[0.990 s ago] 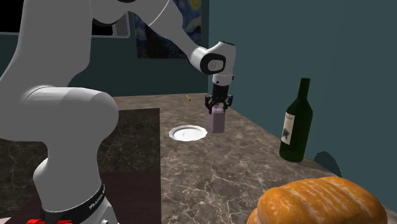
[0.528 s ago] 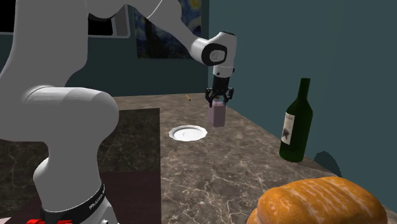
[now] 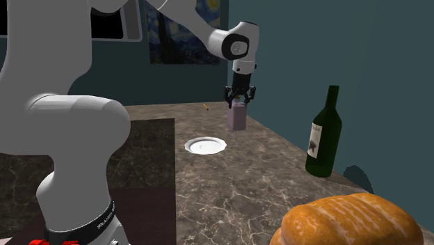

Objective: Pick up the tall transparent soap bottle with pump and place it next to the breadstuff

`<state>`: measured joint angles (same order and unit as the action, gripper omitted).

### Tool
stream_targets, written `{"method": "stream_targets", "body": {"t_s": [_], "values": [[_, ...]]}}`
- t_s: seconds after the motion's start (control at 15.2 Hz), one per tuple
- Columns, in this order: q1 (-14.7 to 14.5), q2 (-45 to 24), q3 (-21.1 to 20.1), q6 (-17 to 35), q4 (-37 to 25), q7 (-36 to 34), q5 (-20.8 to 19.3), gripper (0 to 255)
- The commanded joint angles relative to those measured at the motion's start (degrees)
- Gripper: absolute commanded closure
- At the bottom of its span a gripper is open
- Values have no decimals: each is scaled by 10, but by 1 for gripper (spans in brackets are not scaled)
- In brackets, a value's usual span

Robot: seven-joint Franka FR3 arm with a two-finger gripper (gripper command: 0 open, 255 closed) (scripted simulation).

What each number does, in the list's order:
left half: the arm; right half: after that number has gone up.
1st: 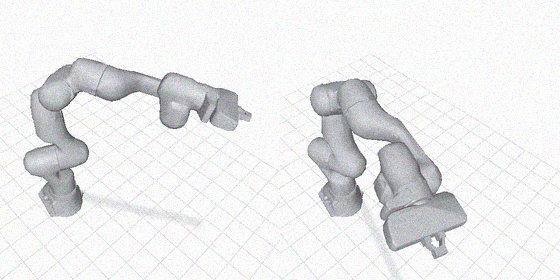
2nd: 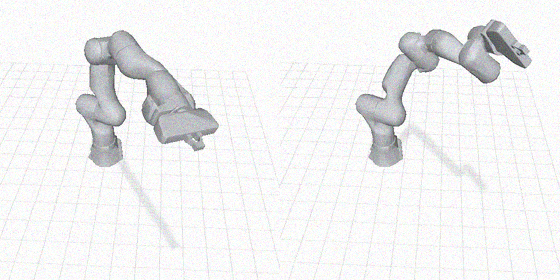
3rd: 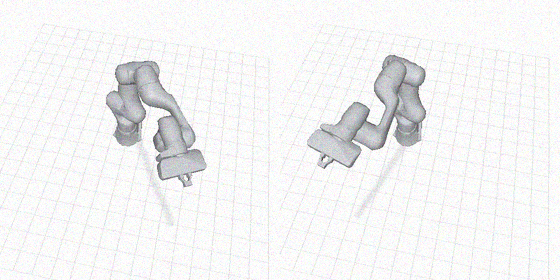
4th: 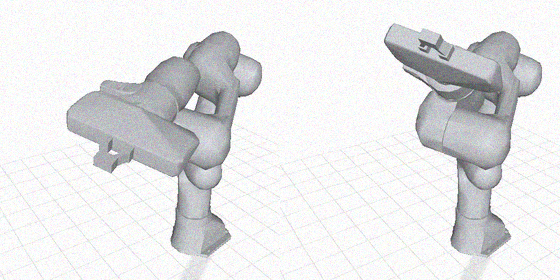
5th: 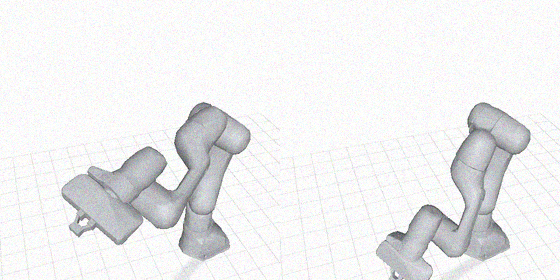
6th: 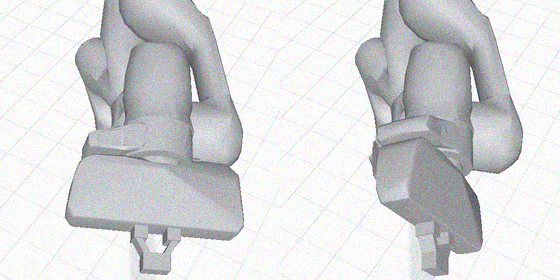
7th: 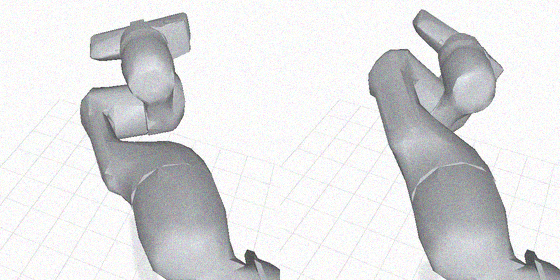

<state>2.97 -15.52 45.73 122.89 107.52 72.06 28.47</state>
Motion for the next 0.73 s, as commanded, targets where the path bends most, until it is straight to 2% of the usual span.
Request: {"method": "stream_targets", "body": {"t_s": [0.0,0.66], "values": [[-1,5,3,-11,-9,-6,-7,255],[-8,32,15,-72,-57,-40,-43,255]]}}
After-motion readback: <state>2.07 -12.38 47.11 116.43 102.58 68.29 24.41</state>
